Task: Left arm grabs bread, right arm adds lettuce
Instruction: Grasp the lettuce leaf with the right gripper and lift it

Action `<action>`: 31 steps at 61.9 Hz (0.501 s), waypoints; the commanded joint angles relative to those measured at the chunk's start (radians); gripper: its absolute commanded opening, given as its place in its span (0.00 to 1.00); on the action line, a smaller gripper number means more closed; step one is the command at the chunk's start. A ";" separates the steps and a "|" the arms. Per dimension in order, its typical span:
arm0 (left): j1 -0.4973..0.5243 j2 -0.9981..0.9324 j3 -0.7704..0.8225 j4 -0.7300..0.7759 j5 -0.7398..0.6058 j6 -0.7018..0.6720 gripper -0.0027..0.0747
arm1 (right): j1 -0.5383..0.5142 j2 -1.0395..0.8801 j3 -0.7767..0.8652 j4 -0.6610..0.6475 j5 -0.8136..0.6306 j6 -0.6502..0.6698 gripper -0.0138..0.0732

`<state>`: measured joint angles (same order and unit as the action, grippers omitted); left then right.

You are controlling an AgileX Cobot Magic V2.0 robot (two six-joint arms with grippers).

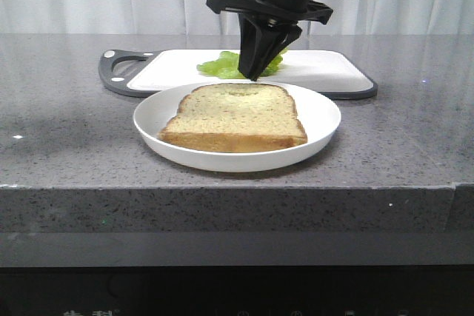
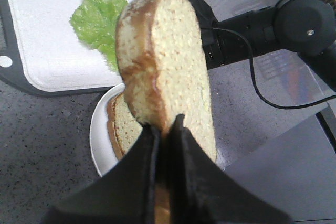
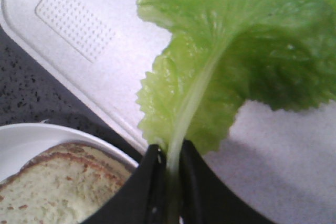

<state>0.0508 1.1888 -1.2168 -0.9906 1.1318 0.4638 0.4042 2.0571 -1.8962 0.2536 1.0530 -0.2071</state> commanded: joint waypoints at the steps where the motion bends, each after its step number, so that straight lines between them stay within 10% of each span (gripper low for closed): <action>1: 0.002 -0.023 -0.026 -0.070 -0.033 0.000 0.01 | -0.006 -0.058 -0.033 -0.011 -0.042 -0.001 0.21; 31: 0.002 -0.023 -0.026 -0.062 -0.033 0.000 0.01 | -0.008 -0.058 -0.083 0.012 -0.002 0.001 0.09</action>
<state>0.0508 1.1888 -1.2168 -0.9884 1.1318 0.4638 0.4021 2.0594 -1.9330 0.2460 1.0639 -0.2009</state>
